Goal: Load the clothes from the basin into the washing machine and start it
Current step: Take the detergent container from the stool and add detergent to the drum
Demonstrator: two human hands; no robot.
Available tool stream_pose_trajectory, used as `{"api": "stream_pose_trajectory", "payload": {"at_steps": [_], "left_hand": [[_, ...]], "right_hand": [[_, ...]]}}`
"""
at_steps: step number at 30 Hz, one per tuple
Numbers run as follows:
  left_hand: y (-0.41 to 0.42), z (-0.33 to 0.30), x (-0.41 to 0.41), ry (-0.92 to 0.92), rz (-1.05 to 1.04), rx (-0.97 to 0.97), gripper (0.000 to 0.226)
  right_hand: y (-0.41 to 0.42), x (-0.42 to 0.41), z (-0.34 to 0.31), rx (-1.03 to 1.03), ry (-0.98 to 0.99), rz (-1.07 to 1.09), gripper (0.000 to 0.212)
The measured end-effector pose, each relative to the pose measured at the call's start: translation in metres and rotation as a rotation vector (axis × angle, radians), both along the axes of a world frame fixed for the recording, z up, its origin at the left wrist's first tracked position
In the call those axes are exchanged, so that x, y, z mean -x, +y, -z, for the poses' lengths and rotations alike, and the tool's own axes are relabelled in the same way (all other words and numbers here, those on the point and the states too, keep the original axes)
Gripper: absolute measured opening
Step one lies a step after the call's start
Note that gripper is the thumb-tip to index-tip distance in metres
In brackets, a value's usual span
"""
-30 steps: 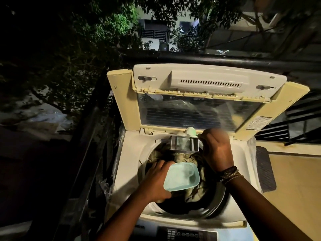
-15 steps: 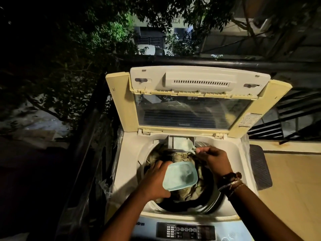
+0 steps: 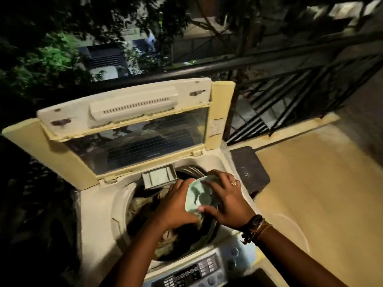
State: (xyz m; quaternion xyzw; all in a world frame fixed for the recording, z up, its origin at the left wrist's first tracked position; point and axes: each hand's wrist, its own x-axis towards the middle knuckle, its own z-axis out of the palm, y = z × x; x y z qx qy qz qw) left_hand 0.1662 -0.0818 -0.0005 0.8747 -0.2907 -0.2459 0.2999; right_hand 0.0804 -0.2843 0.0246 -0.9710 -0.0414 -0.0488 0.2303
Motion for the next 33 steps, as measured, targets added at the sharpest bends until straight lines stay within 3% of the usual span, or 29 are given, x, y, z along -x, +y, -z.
{"api": "stream_pose_trajectory", "payload": {"at_steps": [3,8,13,17,25,30,33], "left_hand": [[-0.052,-0.02,-0.01,-0.019,0.087,0.04,0.112],[-0.154,-0.031,-0.03,-0.053,0.189,0.002,0.115],[-0.261,-0.003,-0.052,-0.132,0.256,-0.132,0.109],[-0.338,0.054,-0.066,-0.112,0.215,-0.195,0.102],[-0.417,0.233,-0.081,-0.063,0.023,-0.379,0.1],[-0.422,0.313,-0.09,-0.167,-0.001,-0.479,0.104],[-0.417,0.342,-0.091,-0.175,-0.015,-0.523,0.106]], "right_hand": [[-0.042,0.01,-0.004,-0.023,-0.025,0.013,0.09],[-0.133,0.008,0.001,0.067,-0.025,0.075,0.099],[-0.237,-0.02,0.029,0.104,0.084,0.073,0.101],[-0.311,-0.059,0.09,0.144,0.245,0.057,0.1],[-0.394,-0.121,0.282,0.189,0.498,-0.036,0.108],[-0.39,-0.134,0.361,0.272,0.479,-0.058,0.095],[-0.386,-0.137,0.382,0.257,0.4,-0.048,0.101]]}}
